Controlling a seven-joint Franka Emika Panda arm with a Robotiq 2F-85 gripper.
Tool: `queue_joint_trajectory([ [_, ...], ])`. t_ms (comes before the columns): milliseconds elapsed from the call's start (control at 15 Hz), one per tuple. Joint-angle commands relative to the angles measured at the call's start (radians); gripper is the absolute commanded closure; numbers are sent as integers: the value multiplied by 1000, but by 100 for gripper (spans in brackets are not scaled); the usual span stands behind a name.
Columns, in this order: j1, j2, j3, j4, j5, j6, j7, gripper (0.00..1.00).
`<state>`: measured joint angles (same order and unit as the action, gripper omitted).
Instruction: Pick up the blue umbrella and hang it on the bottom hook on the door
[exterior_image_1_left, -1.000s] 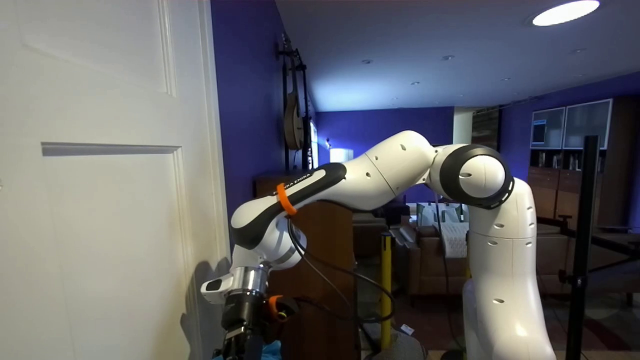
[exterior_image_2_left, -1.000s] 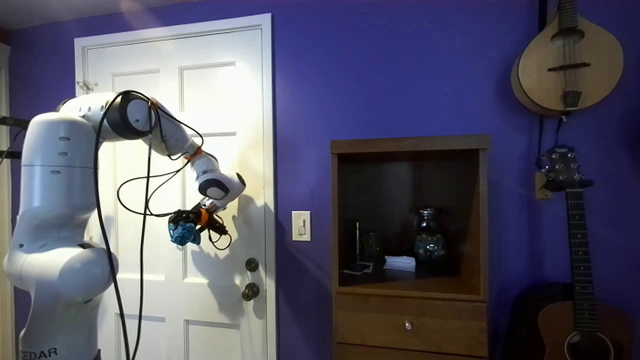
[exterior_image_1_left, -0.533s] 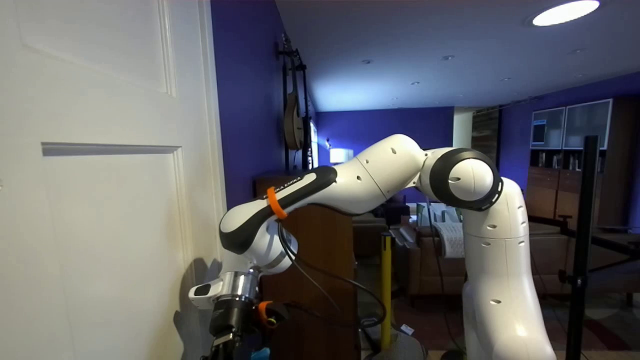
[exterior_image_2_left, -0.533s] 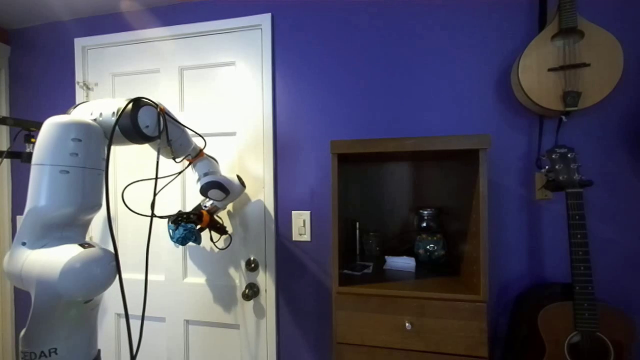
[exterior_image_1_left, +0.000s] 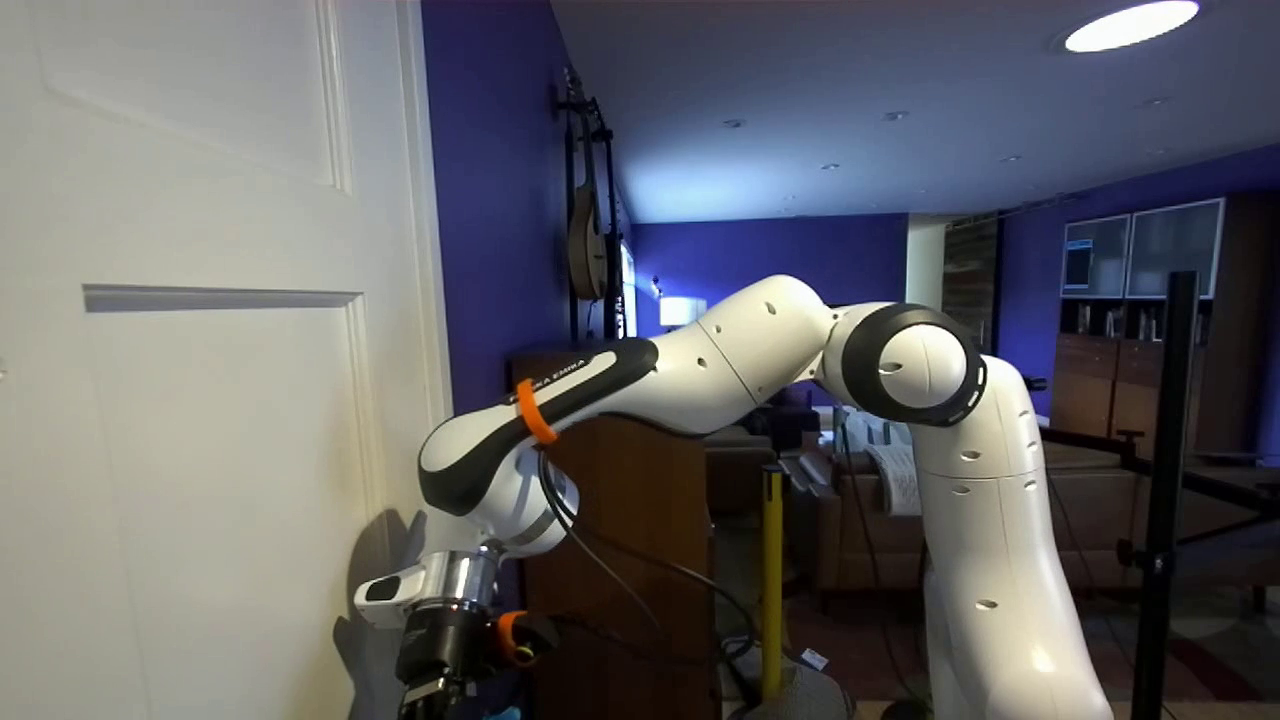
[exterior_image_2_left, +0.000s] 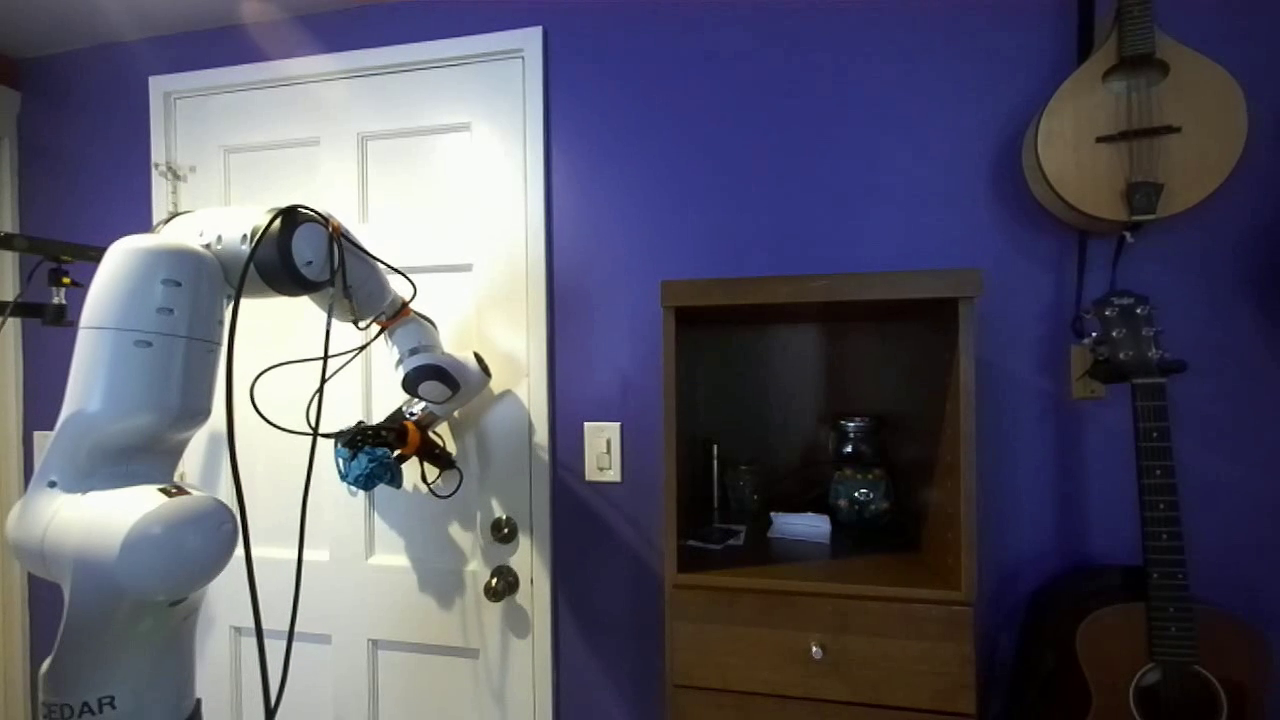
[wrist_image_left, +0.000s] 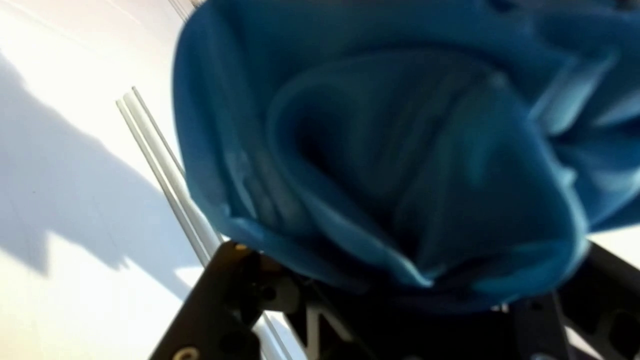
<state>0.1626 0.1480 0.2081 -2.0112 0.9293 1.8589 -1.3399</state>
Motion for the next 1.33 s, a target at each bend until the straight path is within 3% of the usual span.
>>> queue_joint_trajectory([
  [0, 16, 29, 3, 48, -21, 29, -1, 91],
  [600, 28, 34, 4, 29, -173, 101, 142, 91],
  [1267, 26, 3, 28, 36, -208, 90, 99, 91],
])
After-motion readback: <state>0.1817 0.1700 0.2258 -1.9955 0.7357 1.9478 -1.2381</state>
